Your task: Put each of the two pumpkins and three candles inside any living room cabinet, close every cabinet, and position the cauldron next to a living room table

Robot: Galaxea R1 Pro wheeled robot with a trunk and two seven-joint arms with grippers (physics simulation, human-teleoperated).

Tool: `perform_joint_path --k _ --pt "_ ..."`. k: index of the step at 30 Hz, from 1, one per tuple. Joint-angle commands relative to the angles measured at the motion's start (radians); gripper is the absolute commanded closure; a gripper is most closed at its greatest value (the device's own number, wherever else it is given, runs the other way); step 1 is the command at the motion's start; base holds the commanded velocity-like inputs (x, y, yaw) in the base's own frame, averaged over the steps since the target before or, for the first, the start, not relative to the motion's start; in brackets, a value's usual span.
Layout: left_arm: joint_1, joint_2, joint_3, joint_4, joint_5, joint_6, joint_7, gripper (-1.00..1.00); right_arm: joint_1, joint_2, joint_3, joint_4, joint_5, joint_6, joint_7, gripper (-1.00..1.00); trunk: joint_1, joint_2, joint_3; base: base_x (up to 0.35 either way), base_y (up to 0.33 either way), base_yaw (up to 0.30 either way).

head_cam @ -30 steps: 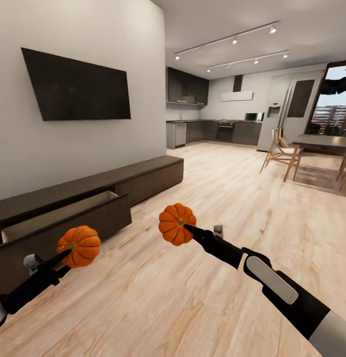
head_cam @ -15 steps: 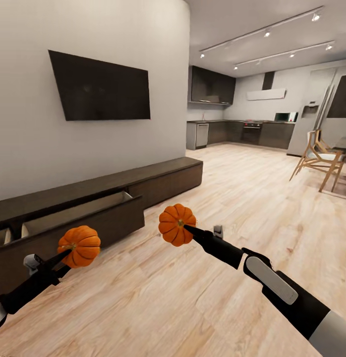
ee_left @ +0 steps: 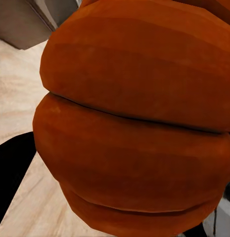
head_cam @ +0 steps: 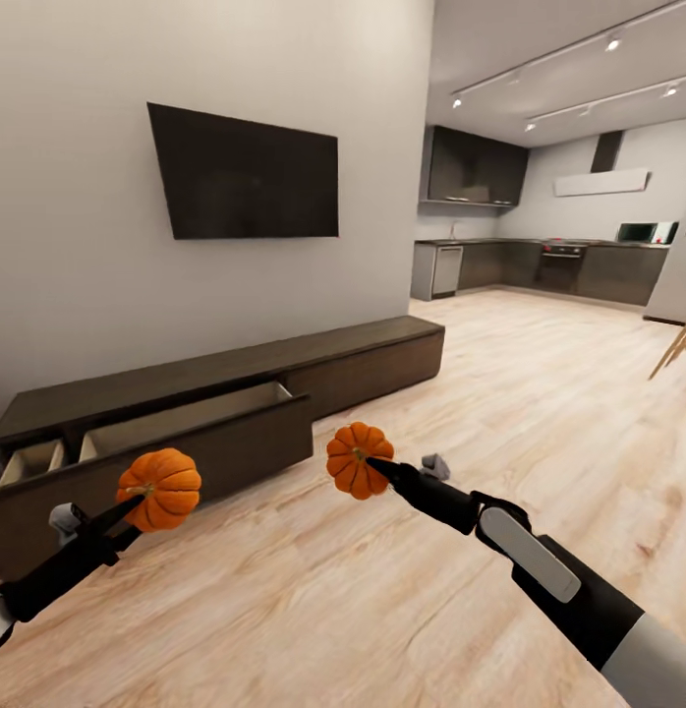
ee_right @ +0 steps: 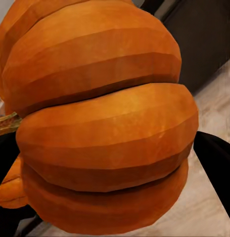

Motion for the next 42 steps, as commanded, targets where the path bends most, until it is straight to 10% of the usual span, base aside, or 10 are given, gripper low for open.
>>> perform_joint_path --k 1,6,10,19,28,36,42 --pt "-0.001 -0.001 -0.001 -0.008 0.001 0.007 0.013 1.00 -0.003 0.009 0.001 0.002 0.022 -0.004 -0.017 1.00 0.000 -0.001 -0.001 0.206 -0.160 0.289" --pt "0.001 -0.003 0.000 -0.221 0.000 0.005 0.270 1.00 -0.013 0.126 0.001 0.015 0.255 0.001 -0.203 1.00 0.000 -0.001 -0.001 0.150 -0.122 0.289" --pt "0.028 -0.003 0.004 -0.420 0.010 0.010 0.450 1.00 -0.014 0.168 0.001 0.015 0.336 0.002 -0.266 1.00 0.000 -0.001 -0.001 0.044 -0.024 0.289" --pt "0.054 -0.001 0.034 -0.685 0.005 0.039 0.755 1.00 -0.014 0.176 0.000 0.017 0.395 0.009 -0.341 1.00 0.000 -0.001 -0.001 0.002 -0.001 0.289" --pt "0.056 -0.020 0.015 -0.994 0.003 0.244 1.301 1.00 -0.069 0.218 0.002 0.115 0.407 0.011 -0.493 1.00 0.000 -0.001 -0.001 0.000 -0.008 0.289" --pt "0.052 -0.056 -0.068 -1.009 -0.002 0.265 1.435 1.00 -0.085 0.306 0.005 0.147 0.569 0.071 -0.505 1.00 0.000 -0.001 -0.001 0.000 -0.146 0.289" --pt "0.051 -0.072 -0.072 -1.011 -0.002 0.265 1.483 1.00 -0.085 0.329 0.004 0.143 0.593 0.098 -0.493 1.00 0.000 -0.001 -0.001 0.058 -0.189 0.113"
